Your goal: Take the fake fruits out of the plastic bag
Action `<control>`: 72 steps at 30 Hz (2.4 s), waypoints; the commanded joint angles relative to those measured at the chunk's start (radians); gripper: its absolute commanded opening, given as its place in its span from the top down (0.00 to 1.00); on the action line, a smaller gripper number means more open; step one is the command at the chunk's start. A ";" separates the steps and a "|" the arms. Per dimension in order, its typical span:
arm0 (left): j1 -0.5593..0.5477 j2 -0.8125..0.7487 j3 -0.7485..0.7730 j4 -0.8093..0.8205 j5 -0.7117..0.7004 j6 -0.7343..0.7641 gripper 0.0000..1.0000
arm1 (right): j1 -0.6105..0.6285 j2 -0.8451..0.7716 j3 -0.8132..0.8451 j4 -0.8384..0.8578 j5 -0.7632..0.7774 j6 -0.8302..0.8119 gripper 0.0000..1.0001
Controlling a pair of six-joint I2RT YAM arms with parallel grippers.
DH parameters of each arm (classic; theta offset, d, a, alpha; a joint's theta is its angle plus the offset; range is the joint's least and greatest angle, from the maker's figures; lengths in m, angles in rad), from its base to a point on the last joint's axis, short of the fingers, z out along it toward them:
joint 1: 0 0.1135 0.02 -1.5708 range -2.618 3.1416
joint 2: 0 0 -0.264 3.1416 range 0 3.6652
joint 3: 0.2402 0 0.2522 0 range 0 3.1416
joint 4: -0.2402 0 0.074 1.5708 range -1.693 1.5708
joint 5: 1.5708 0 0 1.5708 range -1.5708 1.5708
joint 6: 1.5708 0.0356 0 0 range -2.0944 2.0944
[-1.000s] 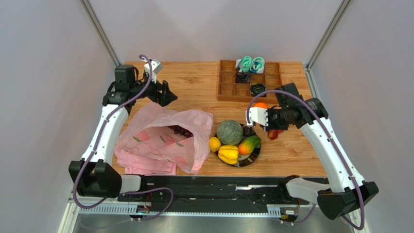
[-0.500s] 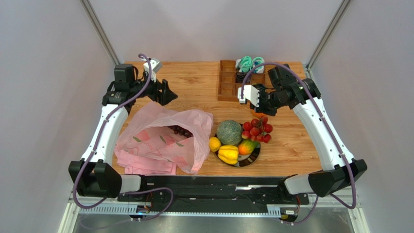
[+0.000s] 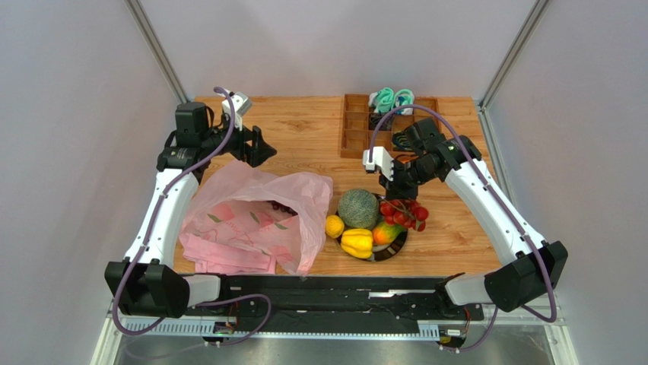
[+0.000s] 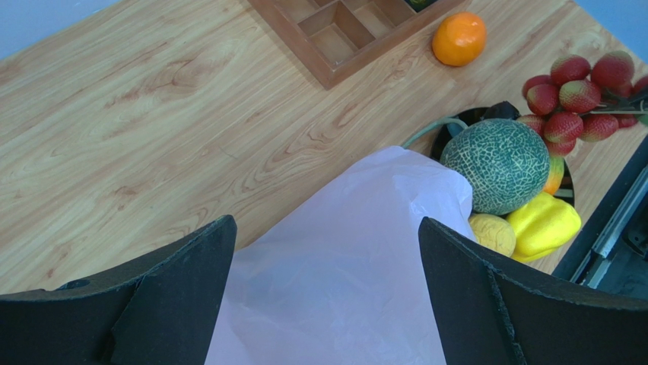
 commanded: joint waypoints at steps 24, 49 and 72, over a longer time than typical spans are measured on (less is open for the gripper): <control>-0.001 -0.019 0.006 0.012 0.008 0.002 0.01 | 0.079 0.071 0.053 0.082 -0.133 0.091 1.00; -0.001 0.008 0.017 0.013 0.017 0.001 0.01 | 0.085 0.077 0.011 0.087 -0.110 0.102 0.13; -0.001 0.021 0.016 0.015 0.018 0.005 0.01 | -0.218 0.071 -0.148 -0.149 0.265 -0.044 0.00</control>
